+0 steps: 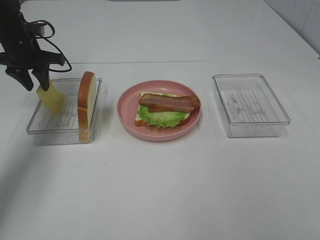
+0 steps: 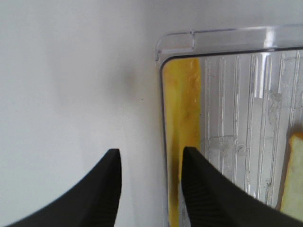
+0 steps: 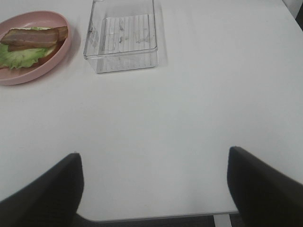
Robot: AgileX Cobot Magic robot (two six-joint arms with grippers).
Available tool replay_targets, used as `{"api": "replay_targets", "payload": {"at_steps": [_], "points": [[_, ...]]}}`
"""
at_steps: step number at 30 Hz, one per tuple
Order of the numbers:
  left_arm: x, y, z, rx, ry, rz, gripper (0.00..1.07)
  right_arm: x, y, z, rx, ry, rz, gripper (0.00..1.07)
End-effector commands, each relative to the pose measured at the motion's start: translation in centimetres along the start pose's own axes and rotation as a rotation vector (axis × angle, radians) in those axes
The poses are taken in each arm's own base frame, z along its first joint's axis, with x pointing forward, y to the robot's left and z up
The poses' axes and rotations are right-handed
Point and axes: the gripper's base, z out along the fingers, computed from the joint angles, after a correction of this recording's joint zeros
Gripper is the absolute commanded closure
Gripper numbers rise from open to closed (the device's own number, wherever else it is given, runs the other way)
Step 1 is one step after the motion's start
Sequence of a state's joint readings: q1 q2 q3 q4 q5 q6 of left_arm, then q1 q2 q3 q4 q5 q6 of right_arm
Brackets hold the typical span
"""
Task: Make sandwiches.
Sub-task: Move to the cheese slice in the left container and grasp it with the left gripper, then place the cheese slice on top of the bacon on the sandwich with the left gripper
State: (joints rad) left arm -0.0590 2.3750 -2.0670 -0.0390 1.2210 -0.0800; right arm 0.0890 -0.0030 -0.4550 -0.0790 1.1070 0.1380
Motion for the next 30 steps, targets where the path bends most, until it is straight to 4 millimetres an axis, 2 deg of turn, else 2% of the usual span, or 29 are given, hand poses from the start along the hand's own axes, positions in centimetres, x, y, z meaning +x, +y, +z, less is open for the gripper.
{"api": "replay_targets", "payload": {"at_steps": [1, 3, 5, 7, 8, 9, 10, 23, 28, 30], "points": [[0.0, -0.7, -0.1, 0.008, -0.002, 0.029, 0.74, 0.2, -0.1, -0.3, -0.004, -0.035, 0.000, 0.27], [0.0, -1.0, -0.1, 0.011, -0.004, 0.042, 0.77, 0.2, -0.1, -0.3, -0.004, -0.035, 0.000, 0.27], [0.0, -1.5, -0.1, 0.010, -0.019, 0.058, 0.88, 0.2, -0.1, -0.3, -0.004, -0.035, 0.000, 0.27], [-0.1, -1.5, -0.1, 0.010, -0.021, 0.058, 0.92, 0.2, -0.1, -0.3, -0.004, -0.035, 0.000, 0.27], [0.0, -1.5, -0.1, 0.010, -0.020, 0.058, 1.01, 0.2, -0.1, -0.3, -0.004, -0.035, 0.000, 0.27], [0.0, -1.5, -0.1, 0.010, -0.020, 0.058, 1.01, 0.2, -0.1, -0.3, -0.004, -0.035, 0.000, 0.27], [0.0, -1.5, -0.1, 0.010, -0.018, 0.058, 1.05, 0.2, -0.1, -0.3, -0.004, -0.035, 0.000, 0.27], [0.5, -1.0, -0.2, -0.036, 0.036, 0.063, 1.07, 0.2, -0.1, -0.3, -0.004, -0.035, 0.000, 0.27], [0.3, -1.1, -1.5, -0.034, 0.011, 0.064, 1.07, 0.2, -0.1, -0.3, -0.004, -0.035, 0.000, 0.27], [0.1, -1.1, -2.8, -0.031, -0.021, 0.064, 1.07, 0.2, -0.1, -0.3, -0.004, -0.035, 0.000, 0.27]]}}
